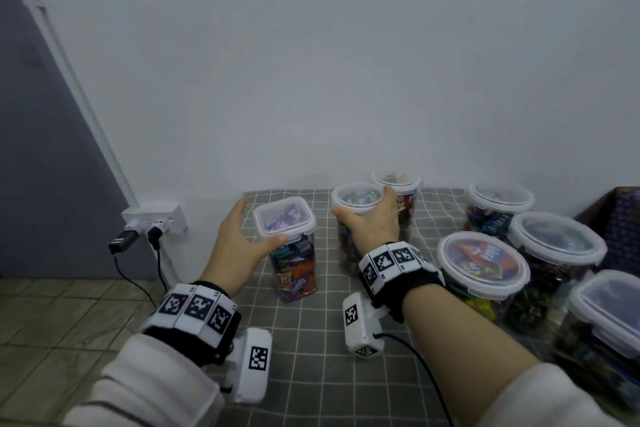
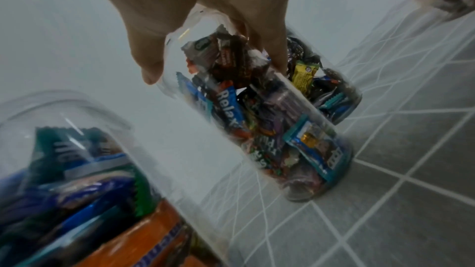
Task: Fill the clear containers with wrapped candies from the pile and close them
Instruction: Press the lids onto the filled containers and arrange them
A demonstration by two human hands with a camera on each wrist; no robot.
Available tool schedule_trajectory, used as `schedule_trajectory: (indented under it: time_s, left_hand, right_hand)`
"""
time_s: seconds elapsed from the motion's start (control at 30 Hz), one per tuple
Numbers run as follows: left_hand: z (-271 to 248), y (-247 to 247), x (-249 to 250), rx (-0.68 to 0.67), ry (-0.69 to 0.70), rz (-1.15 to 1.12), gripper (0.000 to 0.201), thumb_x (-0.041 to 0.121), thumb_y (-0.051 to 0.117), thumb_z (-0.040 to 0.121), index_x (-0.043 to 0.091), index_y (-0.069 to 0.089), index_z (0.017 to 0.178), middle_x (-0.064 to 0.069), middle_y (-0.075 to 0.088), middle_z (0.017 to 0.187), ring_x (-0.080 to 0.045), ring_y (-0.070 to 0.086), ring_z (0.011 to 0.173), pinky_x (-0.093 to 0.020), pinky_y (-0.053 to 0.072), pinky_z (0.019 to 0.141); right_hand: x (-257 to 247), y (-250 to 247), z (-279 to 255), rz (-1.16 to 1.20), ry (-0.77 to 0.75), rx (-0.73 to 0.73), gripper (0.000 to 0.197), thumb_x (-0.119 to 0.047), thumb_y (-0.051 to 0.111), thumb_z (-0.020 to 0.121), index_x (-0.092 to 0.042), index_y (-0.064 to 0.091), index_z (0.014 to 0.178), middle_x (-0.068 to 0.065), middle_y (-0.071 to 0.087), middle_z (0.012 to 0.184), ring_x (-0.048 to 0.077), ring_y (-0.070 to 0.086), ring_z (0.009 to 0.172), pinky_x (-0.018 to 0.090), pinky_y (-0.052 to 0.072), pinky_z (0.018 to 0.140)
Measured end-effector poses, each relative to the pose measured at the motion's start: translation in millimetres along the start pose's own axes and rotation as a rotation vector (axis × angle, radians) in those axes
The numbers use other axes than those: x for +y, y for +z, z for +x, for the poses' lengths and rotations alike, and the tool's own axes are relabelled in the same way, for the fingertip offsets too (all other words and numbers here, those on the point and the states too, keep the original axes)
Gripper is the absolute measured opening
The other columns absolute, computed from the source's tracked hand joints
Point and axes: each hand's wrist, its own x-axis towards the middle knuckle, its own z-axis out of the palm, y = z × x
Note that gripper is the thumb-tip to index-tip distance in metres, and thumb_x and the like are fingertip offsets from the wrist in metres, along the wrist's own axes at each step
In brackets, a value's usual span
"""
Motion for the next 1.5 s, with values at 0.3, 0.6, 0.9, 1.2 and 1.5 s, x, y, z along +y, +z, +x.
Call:
schedule_trajectory:
  time_s: [0.3,0.6,0.9,1.2,1.5]
  left_hand:
    - [3,19,-14,-0.129,0.012,-0.260,0.061,-0.001,0.072,0.075,0.020,0.046,0.126,0.010,0.059,0.109,-0.005,0.056,0.098,-0.008,0.047,0.064]
    - [-10,17,-11,-0.088,-0.029,-0.157,0.056,0.007,0.080,0.070,0.022,0.051,0.116,0.012,0.061,0.099,-0.005,0.056,0.090,-0.015,0.042,0.067]
    - [-33,43,4,-0.168,-0.012,-0.182,0.098,0.055,0.079,0.032,0.020,0.057,0.121,0.003,0.066,0.110,-0.015,0.061,0.103,-0.038,0.051,0.087]
    - [-53,76,20,-0.246,-0.019,-0.221,0.092,0.052,0.080,0.030,0.026,0.051,0.113,0.004,0.063,0.109,-0.017,0.060,0.104,-0.039,0.052,0.089]
    - [-61,80,19,-0.258,-0.027,-0.273,0.072,0.021,0.087,0.060,0.023,0.044,0.118,0.015,0.056,0.105,-0.018,0.056,0.109,-0.038,0.049,0.088]
  right_hand:
    - [-19,-19,-33,-0.218,-0.134,-0.009,0.098,-0.032,0.071,0.079,-0.008,0.006,0.148,0.009,0.009,0.155,0.023,0.005,0.143,0.032,0.007,0.116]
    - [-57,-112,-76,-0.313,-0.424,0.034,0.077,-0.026,0.064,0.085,-0.007,0.021,0.146,0.007,0.013,0.155,0.017,0.010,0.143,0.028,0.009,0.115]
    - [-15,-215,-98,-0.647,-0.275,0.261,0.077,-0.029,0.071,0.078,0.005,0.035,0.138,0.022,0.031,0.147,0.033,0.025,0.138,0.040,0.017,0.113]
    - [26,-263,-127,-0.660,-0.036,0.244,0.100,-0.039,0.079,0.070,0.005,0.026,0.143,0.022,0.028,0.148,0.032,0.024,0.138,0.041,0.020,0.113]
    - [35,-267,-130,-0.555,0.046,0.201,0.085,-0.042,0.085,0.059,-0.001,0.044,0.121,0.017,0.049,0.118,0.031,0.049,0.104,0.034,0.039,0.076]
